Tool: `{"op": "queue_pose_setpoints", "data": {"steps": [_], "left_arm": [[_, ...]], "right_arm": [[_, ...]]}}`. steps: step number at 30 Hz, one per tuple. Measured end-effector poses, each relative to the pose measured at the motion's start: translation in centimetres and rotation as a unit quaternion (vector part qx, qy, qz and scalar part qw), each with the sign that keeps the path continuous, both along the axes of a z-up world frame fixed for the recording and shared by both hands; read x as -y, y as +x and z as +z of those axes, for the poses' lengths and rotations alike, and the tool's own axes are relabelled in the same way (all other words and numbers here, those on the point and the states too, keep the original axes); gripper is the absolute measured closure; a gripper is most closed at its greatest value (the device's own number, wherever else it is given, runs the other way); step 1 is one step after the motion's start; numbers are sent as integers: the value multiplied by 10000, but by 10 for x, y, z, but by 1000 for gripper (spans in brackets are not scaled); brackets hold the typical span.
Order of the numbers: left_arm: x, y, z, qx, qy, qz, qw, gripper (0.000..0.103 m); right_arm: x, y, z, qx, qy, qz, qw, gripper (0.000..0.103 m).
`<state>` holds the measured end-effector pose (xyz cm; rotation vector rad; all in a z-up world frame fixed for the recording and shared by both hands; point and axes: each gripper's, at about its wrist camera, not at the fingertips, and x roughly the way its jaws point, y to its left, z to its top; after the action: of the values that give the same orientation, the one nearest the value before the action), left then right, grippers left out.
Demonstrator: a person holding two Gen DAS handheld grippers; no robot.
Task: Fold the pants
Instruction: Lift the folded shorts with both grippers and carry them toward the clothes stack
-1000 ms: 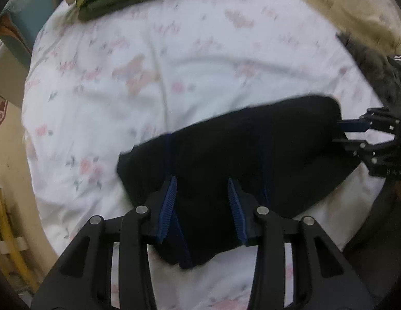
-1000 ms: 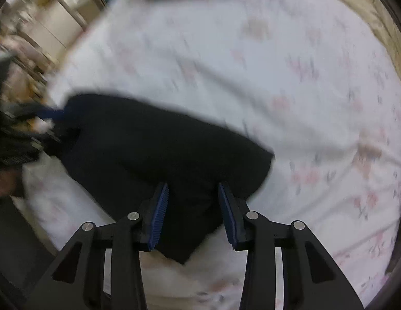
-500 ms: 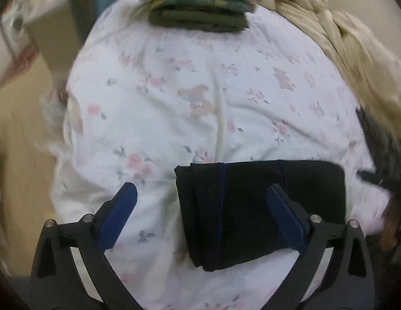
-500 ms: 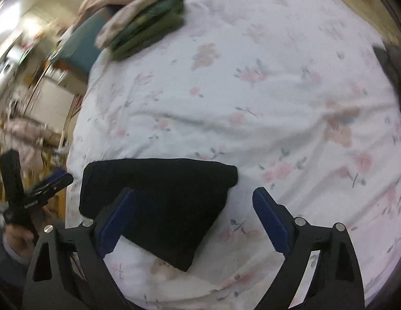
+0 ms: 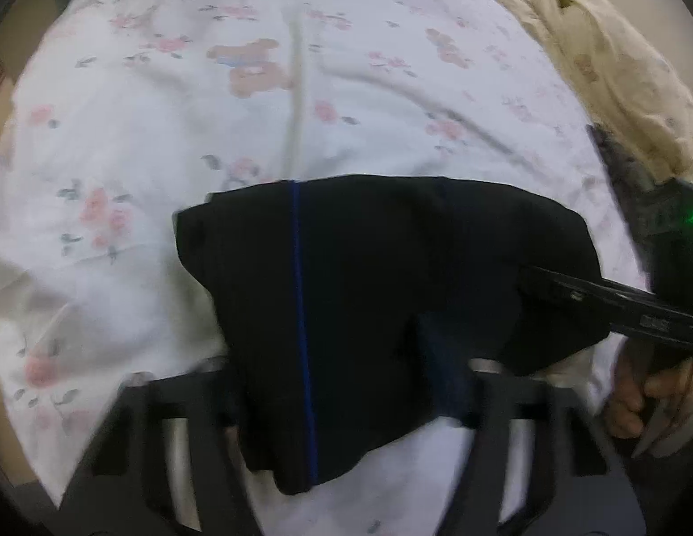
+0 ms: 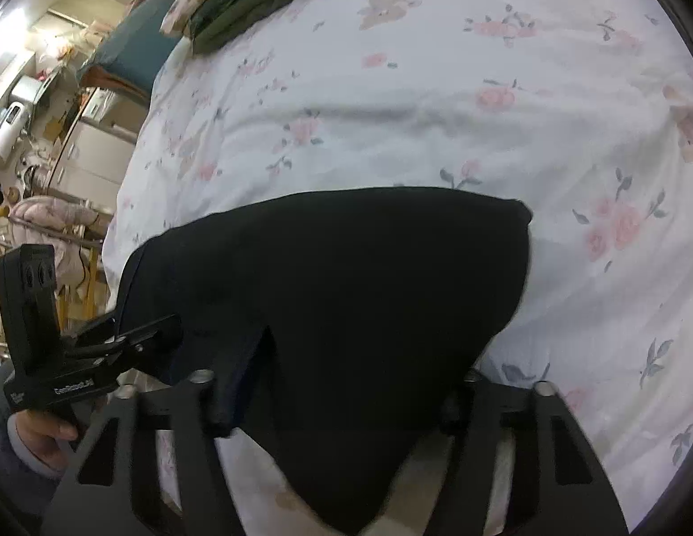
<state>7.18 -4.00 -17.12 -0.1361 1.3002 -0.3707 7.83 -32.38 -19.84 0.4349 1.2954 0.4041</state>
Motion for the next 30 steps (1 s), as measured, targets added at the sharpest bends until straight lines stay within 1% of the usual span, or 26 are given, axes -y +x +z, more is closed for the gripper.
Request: {"op": "queue_pose_setpoints", "data": {"steps": [1, 2, 3, 5, 8, 10, 11, 13, 14, 15, 18, 22, 27, 30], "left_arm": [[2, -2, 5, 108, 7, -54, 9999, 73], [4, -2, 9, 186, 42, -116, 9998, 76], [7, -5, 13, 270, 106, -200, 9994, 77], [8, -6, 17, 336, 129, -256, 9990, 80], [1, -5, 24, 342, 2, -118, 9993, 82], [1, -8, 35, 416, -66, -54, 9991, 82], [0, -9, 41, 476, -60, -97, 9988, 82], [-1, -12, 58, 770, -50, -149, 9969, 82], [-4, -11, 65, 849, -115, -89, 9963, 83], [-9, -9, 74, 946, -288, -21, 9951, 83], [-15, -3, 89, 1119, -339, 4, 9931, 83], [-14, 4, 93, 1175, -294, 63, 9926, 83], [-9, 11, 89, 1160, 3, 79, 9932, 82], [-8, 18, 94, 1184, -6, 82, 9929, 83]], "right_arm": [[1, 0, 3, 70, 41, 39, 10000, 57], [1, 0, 6, 137, 61, 82, 9999, 61], [0, 1, 10, 205, 76, 126, 9997, 64], [-1, -1, 21, 402, 104, 228, 9989, 67], [-6, -4, 34, 588, 117, 320, 9977, 68], [-8, -5, 46, 786, 226, 381, 9959, 69], [-8, -6, 52, 899, 274, 388, 9948, 69], [-8, -8, 62, 1034, 386, 375, 9932, 69], [-6, -8, 65, 1085, 455, 363, 9924, 69], [-6, -8, 68, 1136, 481, 357, 9917, 69], [-3, -5, 77, 1255, 652, 270, 9896, 69], [-6, 3, 84, 1363, 674, 228, 9881, 69], [-8, 9, 91, 1480, 690, 178, 9864, 69], [-9, 12, 99, 1588, 660, 287, 9847, 69]]}}
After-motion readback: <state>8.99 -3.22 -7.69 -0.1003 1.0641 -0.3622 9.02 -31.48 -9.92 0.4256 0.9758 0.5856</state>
